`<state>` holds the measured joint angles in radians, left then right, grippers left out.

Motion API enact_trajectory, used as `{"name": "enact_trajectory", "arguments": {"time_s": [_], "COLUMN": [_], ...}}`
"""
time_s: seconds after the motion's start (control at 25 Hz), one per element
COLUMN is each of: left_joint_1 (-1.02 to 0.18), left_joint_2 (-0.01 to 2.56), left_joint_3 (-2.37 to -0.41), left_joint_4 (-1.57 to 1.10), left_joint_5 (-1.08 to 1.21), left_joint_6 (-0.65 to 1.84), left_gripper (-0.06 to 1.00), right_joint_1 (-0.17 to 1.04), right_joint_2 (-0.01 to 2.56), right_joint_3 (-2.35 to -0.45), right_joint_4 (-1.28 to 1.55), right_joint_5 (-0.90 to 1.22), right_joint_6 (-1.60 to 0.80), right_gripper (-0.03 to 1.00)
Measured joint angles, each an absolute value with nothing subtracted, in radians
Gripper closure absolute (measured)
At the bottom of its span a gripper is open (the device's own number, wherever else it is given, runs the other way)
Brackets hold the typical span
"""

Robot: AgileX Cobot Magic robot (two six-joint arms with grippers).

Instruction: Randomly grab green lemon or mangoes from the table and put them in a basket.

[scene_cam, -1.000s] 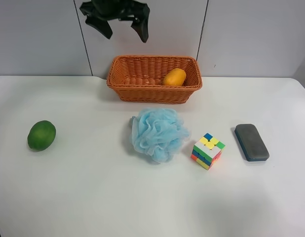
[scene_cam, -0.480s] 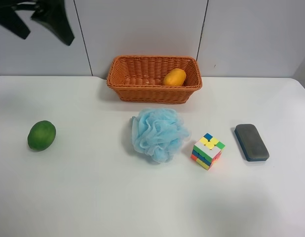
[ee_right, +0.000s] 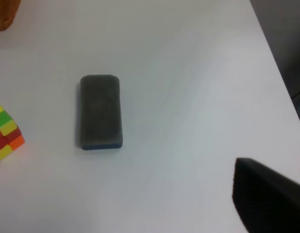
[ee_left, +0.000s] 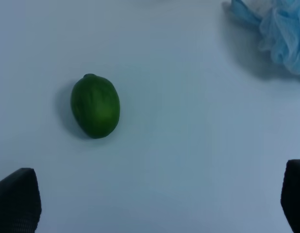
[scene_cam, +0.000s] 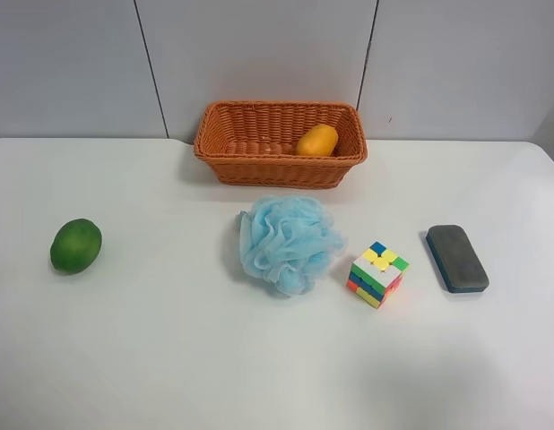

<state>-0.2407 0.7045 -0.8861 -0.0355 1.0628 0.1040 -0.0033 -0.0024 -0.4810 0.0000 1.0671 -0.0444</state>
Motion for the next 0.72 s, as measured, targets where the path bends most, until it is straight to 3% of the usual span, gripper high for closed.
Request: {"name": "enact_trajectory", "arguments": {"time_s": [0.24,0.72], "left_joint_1": [-0.229,0.002], "left_joint_2": [0.465,0.134], "left_joint_3": [-0.733,-0.517], "left_joint_4": [0.009,-0.02], "left_joint_5": [1.077,1.061], "left_joint_6": [0.1,0.069], "left_gripper": [-0.05,-0.05], "right_joint_1": [-0.003,-0.003], "right_joint_2": [-0.002,-0.002], "right_joint_3": [-0.481,-0.481], "right_joint_4": [0.0,0.0], "right_joint_5": [1.067,1.067], "right_joint_6": [-0.044,-0.044], "right_gripper": [-0.02,-0.02]}}
